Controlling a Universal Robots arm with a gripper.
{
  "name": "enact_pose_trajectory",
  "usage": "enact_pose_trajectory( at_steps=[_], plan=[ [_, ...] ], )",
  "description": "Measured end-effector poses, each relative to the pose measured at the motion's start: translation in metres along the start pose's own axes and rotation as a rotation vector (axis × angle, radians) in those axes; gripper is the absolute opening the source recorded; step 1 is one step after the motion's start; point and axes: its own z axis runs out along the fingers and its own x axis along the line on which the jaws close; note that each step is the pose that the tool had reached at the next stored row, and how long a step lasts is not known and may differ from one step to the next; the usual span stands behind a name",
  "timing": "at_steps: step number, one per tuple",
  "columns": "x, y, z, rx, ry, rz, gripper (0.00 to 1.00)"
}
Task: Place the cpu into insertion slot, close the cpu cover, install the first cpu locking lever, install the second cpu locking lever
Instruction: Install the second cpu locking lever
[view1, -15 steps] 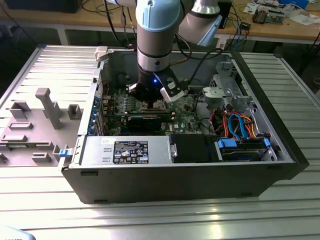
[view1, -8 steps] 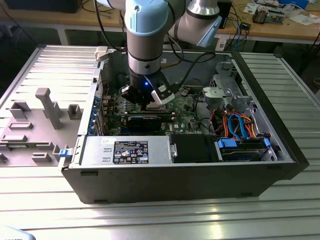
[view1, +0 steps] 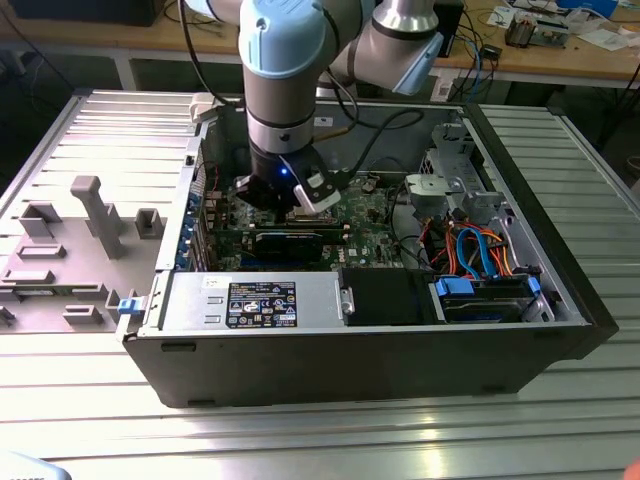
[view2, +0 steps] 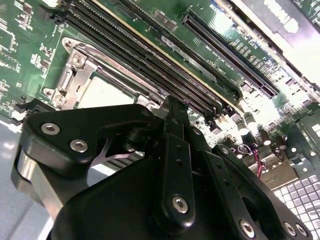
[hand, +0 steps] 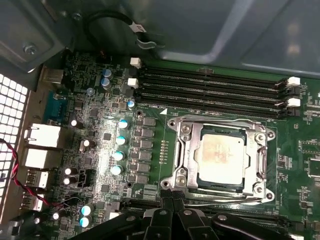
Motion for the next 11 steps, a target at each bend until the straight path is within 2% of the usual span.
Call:
enact_pose_trajectory(
  at_steps=[8, 11],
  plan=[
    [0.0016, -0.0013, 0.0084, -0.0008, 0.0002, -0.001, 0.11],
    [0.0017, -0.001, 0.0098, -0.0026, 0.0004, -0.003, 0.11]
  ],
)
